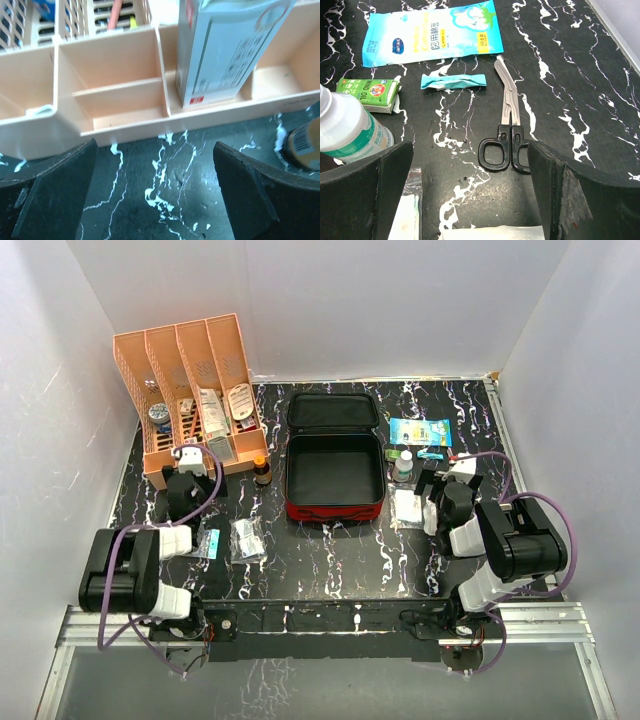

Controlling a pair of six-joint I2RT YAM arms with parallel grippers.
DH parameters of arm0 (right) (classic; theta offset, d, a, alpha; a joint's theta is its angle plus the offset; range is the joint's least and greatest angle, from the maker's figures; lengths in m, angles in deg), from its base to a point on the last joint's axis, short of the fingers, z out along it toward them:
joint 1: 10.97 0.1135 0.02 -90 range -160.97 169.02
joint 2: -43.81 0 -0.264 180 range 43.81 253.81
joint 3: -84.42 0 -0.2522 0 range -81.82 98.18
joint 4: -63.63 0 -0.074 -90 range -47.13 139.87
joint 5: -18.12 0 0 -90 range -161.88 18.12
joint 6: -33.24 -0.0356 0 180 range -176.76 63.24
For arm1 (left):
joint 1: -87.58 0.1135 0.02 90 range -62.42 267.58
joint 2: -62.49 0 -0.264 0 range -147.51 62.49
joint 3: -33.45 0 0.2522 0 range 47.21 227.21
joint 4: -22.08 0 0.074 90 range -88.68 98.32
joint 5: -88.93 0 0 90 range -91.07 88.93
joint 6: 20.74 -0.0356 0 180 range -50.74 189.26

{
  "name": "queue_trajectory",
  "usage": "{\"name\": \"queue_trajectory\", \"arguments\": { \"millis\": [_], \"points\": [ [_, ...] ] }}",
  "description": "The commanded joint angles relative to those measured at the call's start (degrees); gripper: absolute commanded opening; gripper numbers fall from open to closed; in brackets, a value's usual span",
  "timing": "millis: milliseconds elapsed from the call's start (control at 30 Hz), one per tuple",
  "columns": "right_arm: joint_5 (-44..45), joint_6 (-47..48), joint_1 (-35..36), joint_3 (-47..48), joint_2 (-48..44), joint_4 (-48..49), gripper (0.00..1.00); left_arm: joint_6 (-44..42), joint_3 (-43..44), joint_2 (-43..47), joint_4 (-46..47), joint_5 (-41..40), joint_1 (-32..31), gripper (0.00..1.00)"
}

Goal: Organize the medicine kit
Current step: Pick up the pill bottle at the center of the board.

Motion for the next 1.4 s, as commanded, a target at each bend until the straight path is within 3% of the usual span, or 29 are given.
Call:
{"name": "queue_trajectory", "arguments": {
  "millis": [0, 133, 300, 433, 567, 933, 1367],
  "points": [
    [-2.1, 1.5, 0.0, 4.0, -4.0, -3.9, 0.98, -0.8, 5.1, 9.1, -17.5, 2.8, 0.1, 0.99],
    [-1.8, 1.3, 0.0, 6.5, -9.6, -12.7, 0.98, -1.5, 7.8, 16.0, -27.6, 6.9, 0.0, 0.99],
    [-2.0, -1.2, 0.1, 17.2, -17.7, -33.5, 0.98, -5.0, 9.7, 23.3, -37.1, 14.9, -0.2, 0.99],
    [-6.2, -2.5, 0.2, 24.8, -21.0, -45.8, 0.98, -7.2, 11.4, 25.6, -42.5, 21.3, -0.8, 0.99],
    [-5.4, -3.5, 1.0, 30.4, -21.6, -51.6, 0.98, -8.4, 12.8, 24.8, -44.5, 26.1, -2.1, 0.99],
    [-3.6, -4.9, 2.9, 31.1, -24.5, -54.3, 0.98, -9.2, 14.3, 11.8, -34.0, 30.7, -11.0, 0.95],
    [-3.5, -4.6, 3.2, 28.4, -28.5, -55.8, 0.98, -7.8, 12.0, -1.1, -15.3, 30.9, -12.0, 0.86]
  ]
}}
